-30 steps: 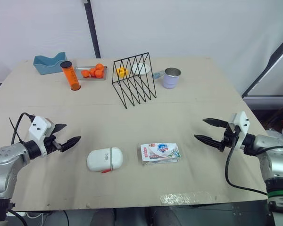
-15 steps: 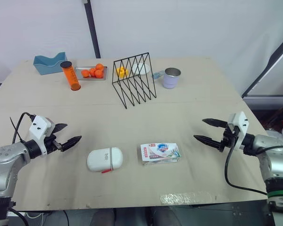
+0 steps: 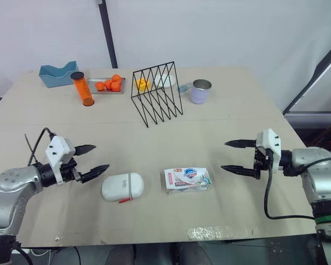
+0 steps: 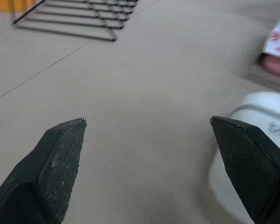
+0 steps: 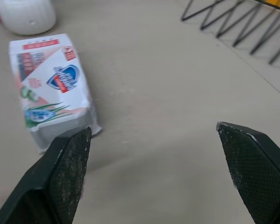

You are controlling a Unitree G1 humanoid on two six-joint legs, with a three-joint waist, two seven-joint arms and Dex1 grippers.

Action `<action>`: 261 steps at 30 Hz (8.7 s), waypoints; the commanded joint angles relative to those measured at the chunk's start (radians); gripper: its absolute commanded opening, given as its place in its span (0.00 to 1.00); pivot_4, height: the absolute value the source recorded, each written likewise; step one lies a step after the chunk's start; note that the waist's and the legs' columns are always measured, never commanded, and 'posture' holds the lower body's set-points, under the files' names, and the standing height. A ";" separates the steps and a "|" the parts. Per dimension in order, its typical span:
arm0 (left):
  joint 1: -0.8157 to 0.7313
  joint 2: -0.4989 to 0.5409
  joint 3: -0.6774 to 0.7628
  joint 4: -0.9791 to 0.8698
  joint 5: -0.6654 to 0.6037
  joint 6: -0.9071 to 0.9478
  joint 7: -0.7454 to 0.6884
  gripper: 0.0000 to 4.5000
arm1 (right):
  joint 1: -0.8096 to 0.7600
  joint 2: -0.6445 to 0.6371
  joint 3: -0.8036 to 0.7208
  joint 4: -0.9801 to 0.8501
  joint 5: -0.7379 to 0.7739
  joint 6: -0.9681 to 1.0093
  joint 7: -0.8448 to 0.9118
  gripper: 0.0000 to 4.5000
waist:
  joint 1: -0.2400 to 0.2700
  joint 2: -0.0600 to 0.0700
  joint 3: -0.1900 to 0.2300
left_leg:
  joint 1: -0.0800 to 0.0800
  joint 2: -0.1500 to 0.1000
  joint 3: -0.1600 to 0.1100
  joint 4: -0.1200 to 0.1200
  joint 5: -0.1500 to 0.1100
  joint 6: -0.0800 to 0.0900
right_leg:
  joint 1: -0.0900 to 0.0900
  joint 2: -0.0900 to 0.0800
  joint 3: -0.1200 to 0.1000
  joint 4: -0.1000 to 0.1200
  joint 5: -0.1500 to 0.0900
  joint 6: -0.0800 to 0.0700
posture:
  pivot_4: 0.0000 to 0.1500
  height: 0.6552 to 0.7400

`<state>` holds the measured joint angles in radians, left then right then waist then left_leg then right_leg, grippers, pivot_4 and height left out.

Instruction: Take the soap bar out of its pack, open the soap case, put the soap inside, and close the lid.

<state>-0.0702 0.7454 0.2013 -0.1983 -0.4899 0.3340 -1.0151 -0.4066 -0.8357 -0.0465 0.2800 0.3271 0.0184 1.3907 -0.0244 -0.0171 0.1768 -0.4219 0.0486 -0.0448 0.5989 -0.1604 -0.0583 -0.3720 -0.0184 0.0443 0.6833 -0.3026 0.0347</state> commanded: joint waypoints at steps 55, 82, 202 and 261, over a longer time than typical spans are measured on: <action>0.037 -0.043 -0.288 -0.334 -0.060 0.052 -0.029 1.00 | 0.009 0.056 0.178 -0.090 -0.096 -0.034 0.026 0.76 | 0.000 0.000 0.000 | 0.000 0.000 0.000 0.001 0.000 0.000 | 0.000 0.001 0.002 0.000 0.000 0.001 | 1.00 1.00; 0.027 -0.048 -0.292 -0.328 -0.055 0.045 -0.036 1.00 | 0.022 0.055 0.177 -0.115 -0.089 -0.006 0.020 0.49 | 0.000 0.000 0.000 | 0.000 0.000 0.000 0.001 0.000 0.000 | 0.000 0.001 0.002 0.000 0.000 0.001 | 1.00 1.00; -0.028 -0.105 -0.188 -0.198 -0.114 0.019 -0.020 1.00 | 0.122 -0.034 -0.315 -0.006 0.037 0.049 -0.367 0.99 | -0.018 0.002 -0.001 | 0.001 0.000 0.006 0.003 -0.002 0.002 | 0.001 0.013 0.027 0.000 -0.002 0.003 | 1.00 1.00; 0.022 0.093 -0.166 0.137 0.154 -0.310 -0.274 1.00 | -0.025 0.202 0.217 -0.321 0.029 0.110 -0.061 0.99 | -0.021 -0.003 0.002 | -0.001 0.003 0.007 0.003 -0.004 0.000 | -0.002 0.016 0.027 0.000 -0.002 0.001 | 1.00 1.00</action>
<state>-0.0465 0.8374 0.0162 -0.0426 -0.3173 0.0244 -1.2966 -0.4282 -0.6270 0.1869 -0.0071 0.3524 0.1443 1.3289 -0.0456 -0.0201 0.1791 -0.4228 0.0518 -0.0379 0.6014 -0.1648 -0.0581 -0.3741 -0.0026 0.0716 0.6835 -0.3048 0.0360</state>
